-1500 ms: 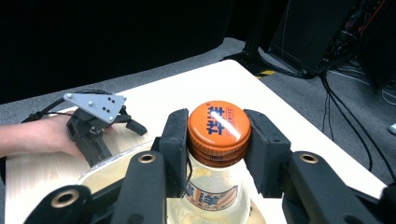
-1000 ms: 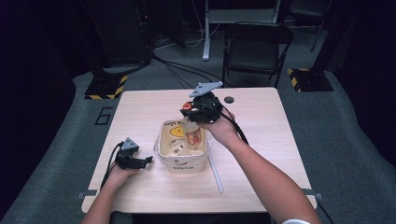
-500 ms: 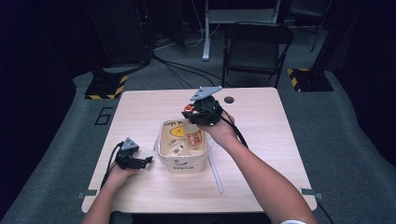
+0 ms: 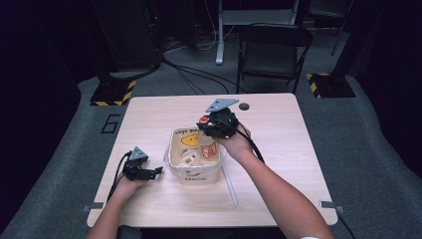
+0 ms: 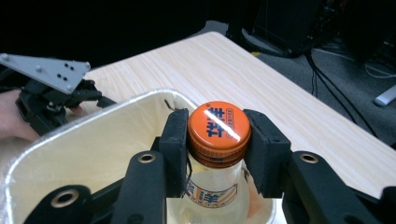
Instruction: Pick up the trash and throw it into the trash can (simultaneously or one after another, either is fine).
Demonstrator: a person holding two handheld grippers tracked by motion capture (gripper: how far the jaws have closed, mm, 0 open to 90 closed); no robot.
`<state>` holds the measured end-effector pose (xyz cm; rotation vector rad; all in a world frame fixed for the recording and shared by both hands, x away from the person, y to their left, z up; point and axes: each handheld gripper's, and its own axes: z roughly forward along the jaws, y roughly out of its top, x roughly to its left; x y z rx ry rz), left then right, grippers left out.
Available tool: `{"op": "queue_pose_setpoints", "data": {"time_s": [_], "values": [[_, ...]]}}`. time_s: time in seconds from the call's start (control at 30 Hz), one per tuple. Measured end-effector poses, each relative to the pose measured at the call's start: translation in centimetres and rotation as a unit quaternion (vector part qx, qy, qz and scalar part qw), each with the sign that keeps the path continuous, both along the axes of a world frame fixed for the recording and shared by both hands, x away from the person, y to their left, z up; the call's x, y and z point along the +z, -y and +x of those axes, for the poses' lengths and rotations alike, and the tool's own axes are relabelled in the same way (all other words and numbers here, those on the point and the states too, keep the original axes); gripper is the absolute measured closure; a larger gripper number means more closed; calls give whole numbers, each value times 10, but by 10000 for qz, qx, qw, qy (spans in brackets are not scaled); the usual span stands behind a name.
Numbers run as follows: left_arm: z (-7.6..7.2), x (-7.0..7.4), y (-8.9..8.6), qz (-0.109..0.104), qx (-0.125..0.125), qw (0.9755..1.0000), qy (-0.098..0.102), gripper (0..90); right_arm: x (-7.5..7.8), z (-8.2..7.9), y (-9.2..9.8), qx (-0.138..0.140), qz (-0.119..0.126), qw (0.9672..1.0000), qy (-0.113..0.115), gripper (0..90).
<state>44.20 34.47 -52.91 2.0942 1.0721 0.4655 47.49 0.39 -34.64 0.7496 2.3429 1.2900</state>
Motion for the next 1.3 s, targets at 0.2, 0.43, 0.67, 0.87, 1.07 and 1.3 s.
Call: {"op": "queue_pose_setpoints", "data": {"time_s": [0.2, 0.43, 0.67, 0.87, 1.07, 1.3], "values": [[0, 0, 0, -5, 2, 10000, 1, 154, -11, 0, 2, -98, 43, 9999, -107, 615], [0, 0, 0, -2, 1, 10000, -4, 154, -11, 2, 5, -86, 56, 9999, -120, 610], [0, 0, 0, -4, 1, 10000, -1, 154, -11, 2, 5, -167, 87, 9996, -199, 508], [0, 0, 0, 5, -3, 10000, -14, 154, -8, -5, 9, -199, 133, 9997, -105, 457], [0, 0, 0, 7, -3, 10000, -13, 154, -7, -17, 20, -274, 122, 9995, 127, 433], [0, 0, 0, 7, -3, 10000, -12, 154, -8, -31, 35, -353, 224, 9989, 216, 450]]}}
